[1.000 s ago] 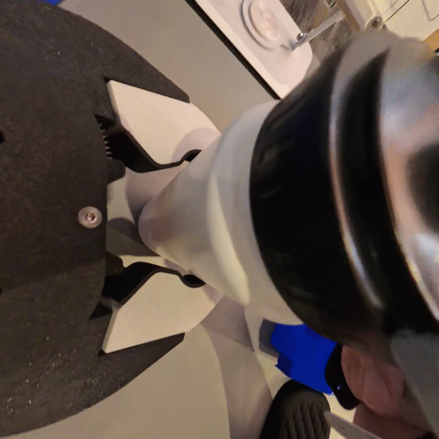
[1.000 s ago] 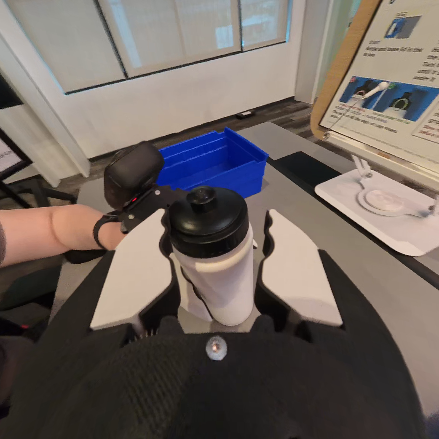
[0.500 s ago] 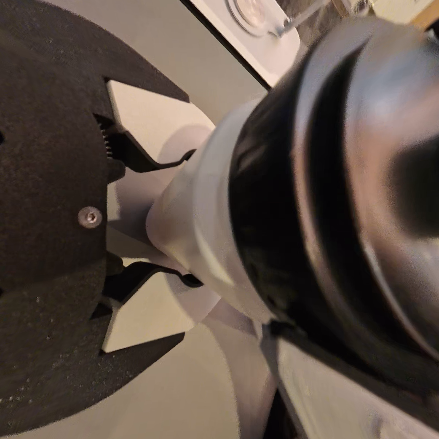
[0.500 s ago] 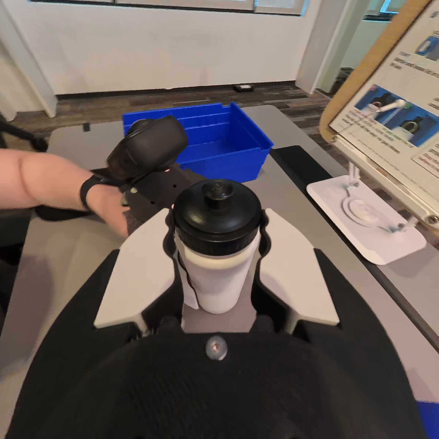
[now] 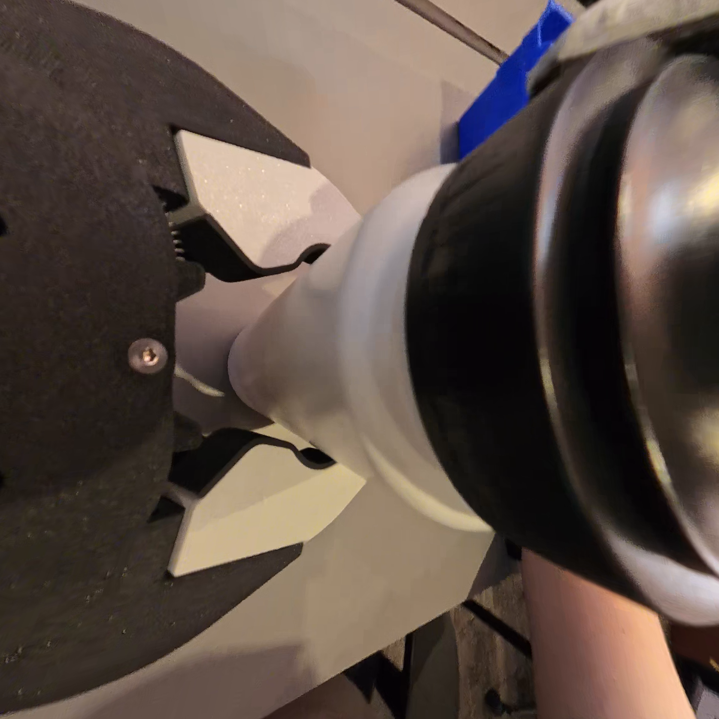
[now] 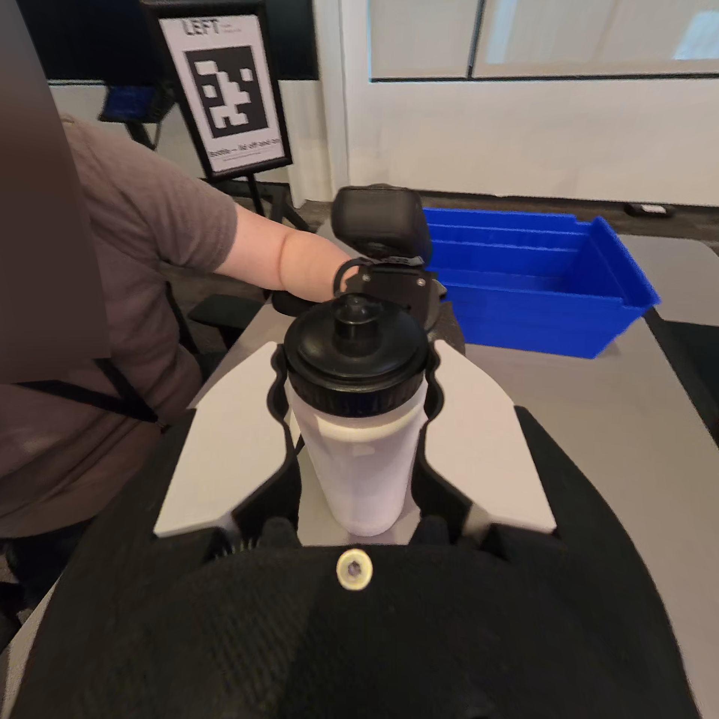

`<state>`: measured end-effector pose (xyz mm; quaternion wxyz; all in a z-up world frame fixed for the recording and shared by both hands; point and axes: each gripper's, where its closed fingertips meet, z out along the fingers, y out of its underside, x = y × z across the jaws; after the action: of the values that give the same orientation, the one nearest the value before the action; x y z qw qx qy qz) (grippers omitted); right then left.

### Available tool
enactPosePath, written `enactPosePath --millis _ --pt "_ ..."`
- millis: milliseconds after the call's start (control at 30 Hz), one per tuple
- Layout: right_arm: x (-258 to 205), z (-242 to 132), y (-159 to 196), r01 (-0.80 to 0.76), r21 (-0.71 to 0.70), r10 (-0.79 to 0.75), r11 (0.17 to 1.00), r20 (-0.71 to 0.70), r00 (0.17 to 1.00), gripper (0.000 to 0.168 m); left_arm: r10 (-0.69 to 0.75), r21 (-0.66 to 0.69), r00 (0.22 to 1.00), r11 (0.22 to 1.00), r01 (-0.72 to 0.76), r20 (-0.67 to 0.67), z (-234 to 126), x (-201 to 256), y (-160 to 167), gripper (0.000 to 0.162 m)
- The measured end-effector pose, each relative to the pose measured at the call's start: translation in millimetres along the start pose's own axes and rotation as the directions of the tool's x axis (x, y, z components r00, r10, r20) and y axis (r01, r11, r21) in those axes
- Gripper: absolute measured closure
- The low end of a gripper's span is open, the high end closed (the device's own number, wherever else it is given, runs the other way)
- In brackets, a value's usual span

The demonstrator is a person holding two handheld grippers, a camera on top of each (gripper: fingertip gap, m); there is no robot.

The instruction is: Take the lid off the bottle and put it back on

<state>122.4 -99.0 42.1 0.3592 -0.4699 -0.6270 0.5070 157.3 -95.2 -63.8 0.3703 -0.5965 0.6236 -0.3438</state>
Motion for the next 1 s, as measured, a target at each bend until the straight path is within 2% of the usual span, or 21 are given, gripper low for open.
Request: enactPosePath --millis 233,433,533,600,633,667,800,900,1000 --pt "-26 6 -2 0.03 0.092 -0.048 0.995 0.191 0.98 0.098 0.081 0.035 0.985 0.996 -0.077 -0.151 2 31 -3 0.067" --pt "-28 5 -3 0.078 0.113 -0.098 0.991 0.184 0.978 0.098 0.084 0.013 0.986 0.996 -0.083 -0.147 2 33 -2 0.067" --pt "-18 3 -3 0.11 0.044 -0.113 0.993 0.081 0.99 0.097 0.056 -0.017 0.993 0.998 -0.058 -0.101 2 24 -1 0.067" --pt "-7 0 -4 0.096 -0.028 -0.097 0.995 -0.035 0.995 0.098 0.033 -0.02 0.998 0.999 -0.034 -0.052 1 13 0 0.067" --pt "1 -1 -7 0.082 -0.052 -0.087 0.995 -0.109 0.99 0.092 0.015 -0.022 1.0 1.0 -0.015 -0.022 0 7 1 0.067" --pt "9 -4 -11 0.07 -0.067 -0.081 0.995 -0.192 0.978 0.084 0.002 -0.022 1.0 1.0 -0.001 0.011 0 1 1 0.067" --pt "33 -15 -20 -0.004 -0.128 -0.055 0.992 -0.457 0.888 0.082 -0.067 -0.016 0.982 0.997 0.071 0.175 -4 -26 3 0.067" --pt "39 -13 -18 -0.12 -0.119 0.035 0.986 -0.556 0.83 0.082 -0.096 -0.011 0.94 0.994 0.105 0.328 -11 -48 6 0.067" --pt "43 -8 -9 -0.17 -0.155 0.037 0.973 -0.623 0.781 0.083 -0.134 -0.001 0.909 0.989 0.146 0.395 -14 -56 8 0.067"
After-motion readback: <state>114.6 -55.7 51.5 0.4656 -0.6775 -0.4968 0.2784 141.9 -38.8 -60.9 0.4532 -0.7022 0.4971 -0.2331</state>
